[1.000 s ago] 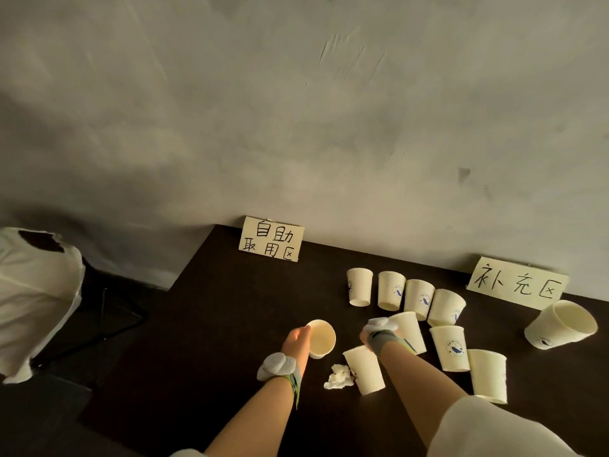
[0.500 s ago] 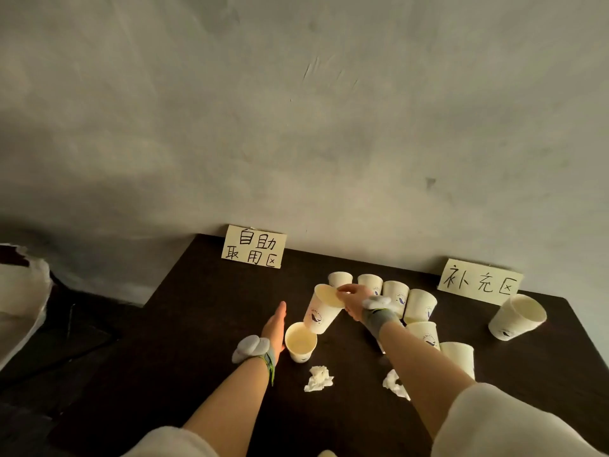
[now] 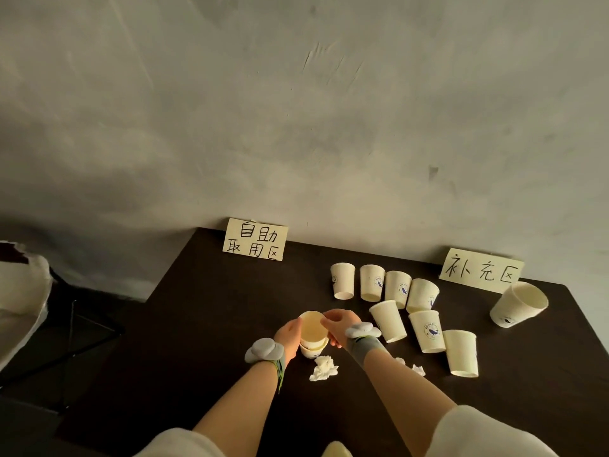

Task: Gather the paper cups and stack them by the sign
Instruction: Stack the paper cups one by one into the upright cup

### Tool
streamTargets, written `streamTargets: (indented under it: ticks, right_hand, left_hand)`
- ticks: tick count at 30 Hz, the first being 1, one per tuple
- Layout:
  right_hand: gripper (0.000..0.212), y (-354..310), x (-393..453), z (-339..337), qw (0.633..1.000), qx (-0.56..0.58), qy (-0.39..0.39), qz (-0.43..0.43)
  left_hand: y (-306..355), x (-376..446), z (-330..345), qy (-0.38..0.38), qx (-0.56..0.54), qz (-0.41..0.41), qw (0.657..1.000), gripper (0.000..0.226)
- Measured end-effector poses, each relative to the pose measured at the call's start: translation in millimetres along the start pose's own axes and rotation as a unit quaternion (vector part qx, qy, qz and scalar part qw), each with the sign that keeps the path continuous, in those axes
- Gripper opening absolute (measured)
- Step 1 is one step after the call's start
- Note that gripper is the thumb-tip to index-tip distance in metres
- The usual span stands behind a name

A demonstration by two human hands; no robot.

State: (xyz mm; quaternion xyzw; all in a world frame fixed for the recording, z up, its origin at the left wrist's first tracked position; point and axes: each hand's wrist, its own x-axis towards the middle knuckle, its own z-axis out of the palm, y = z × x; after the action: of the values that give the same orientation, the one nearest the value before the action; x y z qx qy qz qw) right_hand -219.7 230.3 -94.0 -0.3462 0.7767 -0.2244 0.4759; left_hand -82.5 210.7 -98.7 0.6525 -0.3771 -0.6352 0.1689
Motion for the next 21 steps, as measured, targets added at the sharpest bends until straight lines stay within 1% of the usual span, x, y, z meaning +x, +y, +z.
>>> streamTargets:
  ticks: [5, 8, 9, 11, 13, 15, 17, 19, 21]
  right_hand:
    - [0.028, 24, -3, 8, 0.999, 0.025, 0.001, 0.044]
    - [0.028, 26, -5, 4, 0.998, 0.044, -0.012, 0.052]
    - [0.028, 24, -7, -1, 0.998, 0.034, -0.02, 0.05]
    - [0.034, 23, 0, -17, 0.999, -0.001, -0.009, 0.045]
    - [0.042, 22, 8, -44, 0.998, -0.028, 0.048, 0.038]
    - [0.041, 21, 16, -80, 0.988, -0.083, 0.124, 0.036]
    - [0.042, 19, 20, -110, 0.979, -0.128, 0.155, 0.043]
    - [0.046, 16, 22, -131, 0.974, -0.181, 0.126, 0.055]
    - [0.049, 12, 26, -141, 0.959, -0.272, 0.066, 0.051]
  left_hand:
    - [-11, 9, 3, -0.027, -0.019, -0.026, 0.999, 0.042]
    - [-12, 13, 7, -0.015, -0.024, -0.022, 0.999, 0.041]
    - [-11, 14, 9, -0.004, -0.016, -0.013, 1.0, 0.04]
    - [-7, 19, 14, 0.017, 0.001, 0.011, 1.0, 0.04]
    - [-1, 25, 17, 0.029, 0.017, 0.028, 0.999, 0.04]
    - [4, 34, 24, 0.032, 0.046, 0.038, 0.998, 0.038]
    - [7, 39, 27, 0.039, 0.054, 0.044, 0.997, 0.038]
    - [9, 45, 33, 0.042, 0.059, 0.042, 0.997, 0.037]
    - [12, 50, 40, 0.039, 0.07, 0.035, 0.996, 0.038]
